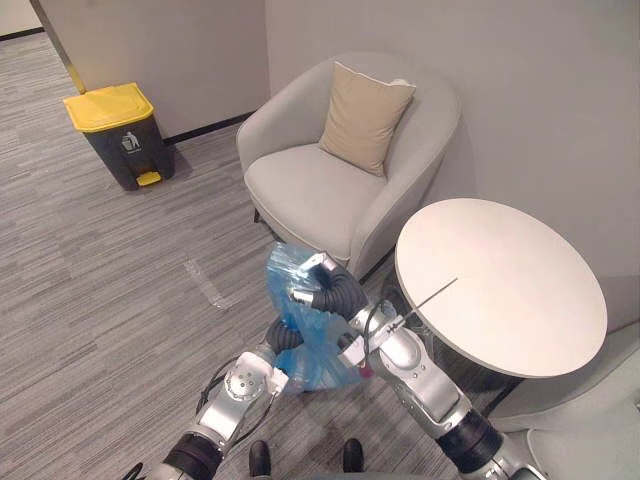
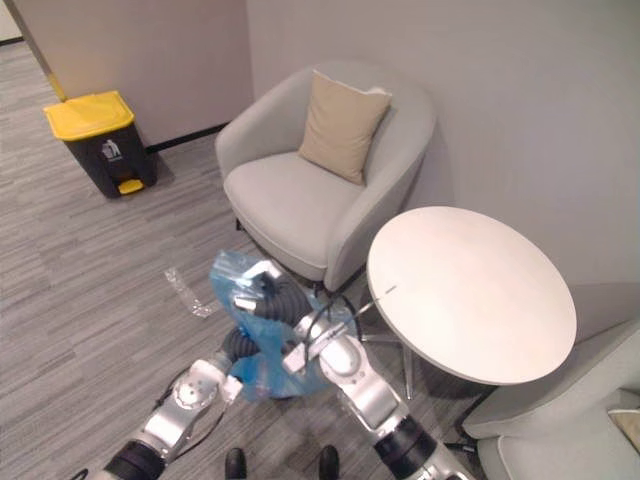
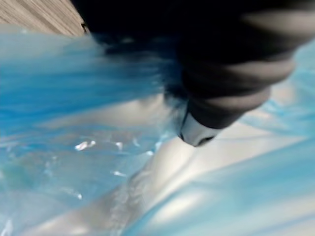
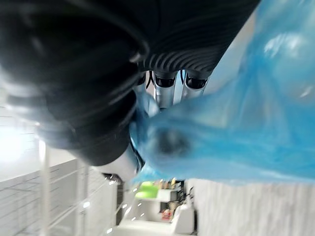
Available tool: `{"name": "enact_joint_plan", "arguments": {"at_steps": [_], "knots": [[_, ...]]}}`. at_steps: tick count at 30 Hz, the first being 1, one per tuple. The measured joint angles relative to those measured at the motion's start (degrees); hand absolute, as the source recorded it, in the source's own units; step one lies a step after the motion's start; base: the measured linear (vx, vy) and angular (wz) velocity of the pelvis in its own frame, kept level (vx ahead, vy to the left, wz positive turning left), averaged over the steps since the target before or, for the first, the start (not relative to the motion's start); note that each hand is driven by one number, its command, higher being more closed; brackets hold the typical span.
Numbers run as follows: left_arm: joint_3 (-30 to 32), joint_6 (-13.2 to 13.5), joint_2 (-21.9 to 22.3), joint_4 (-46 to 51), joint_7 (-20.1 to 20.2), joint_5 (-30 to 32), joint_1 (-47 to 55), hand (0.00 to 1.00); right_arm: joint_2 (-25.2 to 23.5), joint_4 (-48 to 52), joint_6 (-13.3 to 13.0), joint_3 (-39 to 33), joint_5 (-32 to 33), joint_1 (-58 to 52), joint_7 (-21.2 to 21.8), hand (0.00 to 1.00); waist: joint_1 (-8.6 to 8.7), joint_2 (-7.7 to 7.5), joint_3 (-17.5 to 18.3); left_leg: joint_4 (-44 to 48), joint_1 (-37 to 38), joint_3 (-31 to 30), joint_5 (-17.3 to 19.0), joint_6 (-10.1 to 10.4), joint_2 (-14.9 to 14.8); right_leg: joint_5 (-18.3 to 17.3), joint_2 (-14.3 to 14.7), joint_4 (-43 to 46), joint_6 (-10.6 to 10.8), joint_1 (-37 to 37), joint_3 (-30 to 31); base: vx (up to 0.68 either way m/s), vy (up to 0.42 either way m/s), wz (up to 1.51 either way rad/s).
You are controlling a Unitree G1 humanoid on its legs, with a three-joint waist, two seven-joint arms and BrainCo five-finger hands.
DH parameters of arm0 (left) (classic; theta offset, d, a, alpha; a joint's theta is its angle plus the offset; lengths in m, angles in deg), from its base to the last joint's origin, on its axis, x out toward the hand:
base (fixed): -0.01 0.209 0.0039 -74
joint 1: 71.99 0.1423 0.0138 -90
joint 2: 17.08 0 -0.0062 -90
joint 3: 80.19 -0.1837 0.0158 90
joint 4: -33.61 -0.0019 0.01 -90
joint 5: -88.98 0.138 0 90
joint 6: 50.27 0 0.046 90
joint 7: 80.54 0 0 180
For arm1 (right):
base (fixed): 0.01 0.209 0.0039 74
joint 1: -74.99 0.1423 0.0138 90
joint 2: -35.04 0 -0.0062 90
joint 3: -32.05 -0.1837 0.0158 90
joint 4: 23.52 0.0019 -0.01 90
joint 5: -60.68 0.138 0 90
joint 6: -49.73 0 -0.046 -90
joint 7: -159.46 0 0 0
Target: Gather rubbish on tea table into small bin, then transfer packed bag to large trash can.
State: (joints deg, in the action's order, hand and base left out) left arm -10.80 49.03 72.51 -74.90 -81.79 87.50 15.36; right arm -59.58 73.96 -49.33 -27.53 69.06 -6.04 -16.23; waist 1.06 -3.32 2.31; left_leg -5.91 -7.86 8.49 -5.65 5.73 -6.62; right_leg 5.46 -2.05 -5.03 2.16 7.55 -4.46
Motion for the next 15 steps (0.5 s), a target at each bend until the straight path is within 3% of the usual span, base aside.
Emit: {"name": "enact_joint_plan", "arguments": {"at_steps": [5, 7, 9, 11, 15], "knots": [[3.9, 0.0, 2.1, 2.1, -1.3, -1.1, 1.9, 1.00, 0.3, 0.0, -0.1, -5.7, -11.0, -4.0, -2.5, 0.00, -0.02, -0.23, 0.2, 0.0, 0.3, -0.4, 0.0, 0.0, 0.0, -0.1, -0.1, 0.0, 0.0, -0.5, -0.4, 0.00, 0.000, 0.04], [3.7, 1.7, 3.6, -4.5, -2.0, -1.0, 0.9, 1.00, 1.1, 0.0, -0.8, -7.2, -15.8, -5.1, -3.9, 0.00, -0.03, -0.15, 0.3, 0.0, 0.4, -0.4, 0.0, 0.0, 0.1, -0.2, -0.2, 0.0, 0.2, -0.7, -0.4, 0.00, 0.000, 0.00], [3.7, -0.7, 5.0, -10.4, -1.9, -1.1, -0.4, 1.00, 1.3, 0.0, -0.7, -7.7, -17.6, -5.3, -5.3, 0.00, 0.25, -0.16, 0.4, 0.0, 0.4, -0.4, 0.0, 0.0, 0.1, -0.2, -0.2, 0.0, 0.2, -0.6, -0.4, 0.00, 0.000, 0.00], [3.3, -1.0, 5.1, -11.5, -1.1, -2.6, -0.4, 1.00, 1.5, 0.0, -0.8, -7.9, -19.8, -5.4, -5.9, 0.00, 0.39, -0.18, 0.4, 0.0, 0.4, -0.4, 0.0, 0.0, 0.1, -0.2, -0.2, 0.0, 0.2, -0.6, -0.3, 0.00, 0.000, 0.00], [3.9, -1.3, 5.9, -13.7, -2.4, 0.7, -0.4, 1.00, 2.3, 0.0, -1.0, -11.1, -23.7, -6.5, -8.2, 0.00, 0.34, -0.20, 0.4, 0.0, 0.6, -0.1, 0.0, 0.0, 0.1, -0.2, -0.3, 0.0, 0.2, -0.7, -0.1, 0.00, 0.000, 0.00]]}}
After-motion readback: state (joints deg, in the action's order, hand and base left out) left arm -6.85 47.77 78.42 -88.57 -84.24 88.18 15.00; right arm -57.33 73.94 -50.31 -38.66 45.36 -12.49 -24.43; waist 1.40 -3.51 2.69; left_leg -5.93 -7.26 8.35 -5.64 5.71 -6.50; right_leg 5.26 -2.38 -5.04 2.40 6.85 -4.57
